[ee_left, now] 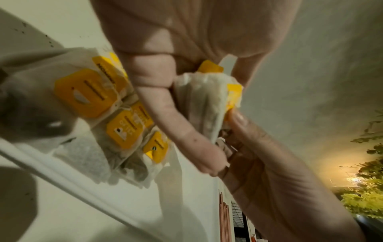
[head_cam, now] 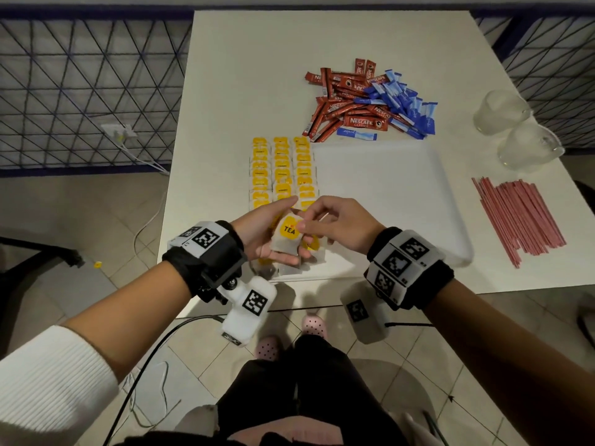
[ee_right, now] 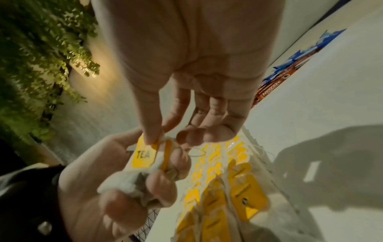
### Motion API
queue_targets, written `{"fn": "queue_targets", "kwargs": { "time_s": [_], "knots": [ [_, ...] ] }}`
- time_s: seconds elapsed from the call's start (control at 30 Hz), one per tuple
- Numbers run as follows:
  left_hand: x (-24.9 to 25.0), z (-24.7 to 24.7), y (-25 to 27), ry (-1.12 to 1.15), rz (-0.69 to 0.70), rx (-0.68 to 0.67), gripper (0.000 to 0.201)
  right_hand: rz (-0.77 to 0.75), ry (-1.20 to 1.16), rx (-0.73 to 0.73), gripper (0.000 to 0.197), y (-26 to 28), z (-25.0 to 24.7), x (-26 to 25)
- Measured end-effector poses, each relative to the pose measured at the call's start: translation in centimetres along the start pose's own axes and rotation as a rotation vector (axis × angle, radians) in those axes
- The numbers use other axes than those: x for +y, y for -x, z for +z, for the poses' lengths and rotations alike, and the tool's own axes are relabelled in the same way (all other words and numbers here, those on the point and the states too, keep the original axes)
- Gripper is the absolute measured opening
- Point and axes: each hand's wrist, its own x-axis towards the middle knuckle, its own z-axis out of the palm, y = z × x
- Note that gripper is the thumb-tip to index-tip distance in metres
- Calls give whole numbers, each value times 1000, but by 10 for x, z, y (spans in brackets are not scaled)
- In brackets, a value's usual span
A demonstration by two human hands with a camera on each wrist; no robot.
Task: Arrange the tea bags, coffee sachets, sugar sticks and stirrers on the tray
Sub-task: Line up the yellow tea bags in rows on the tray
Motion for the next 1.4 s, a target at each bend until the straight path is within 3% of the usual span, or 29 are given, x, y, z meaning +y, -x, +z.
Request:
{"fn": "queue_targets", "kwargs": {
  "time_s": [0.1,0.2,0.37,0.63,0.73,0.87,1.07,1.2,1.4],
  "knots": [
    [-4,-4,-1,20,68,57,30,-7,-27,3,18,4,-3,-4],
    [-8,-4,1,28,100,116,32,6,-75,14,16,8,-6,-2],
    [-16,-1,7,-76,138,142,6,25,-138,49,15,13,-8,6],
    [-31,7,0,-449,63,199,11,20,51,83,19,21,-10,29],
    [-35,11,-3,-488,46,197,11,25,110,70,22,22,-10,34],
    [-42,13,-7,-609,30,187,27,61,189,7,22,18,-9,37],
    [-44,9,-5,-839,89,352,14,88,298,-63,22,6,-3,40],
    [-39,7,-1,-994,92,414,25,85,356,-41,21,-1,-1,40],
    [-35,14,-11,-1296,45,364,31,66,436,-21,17,-6,-3,37]
  ]
}}
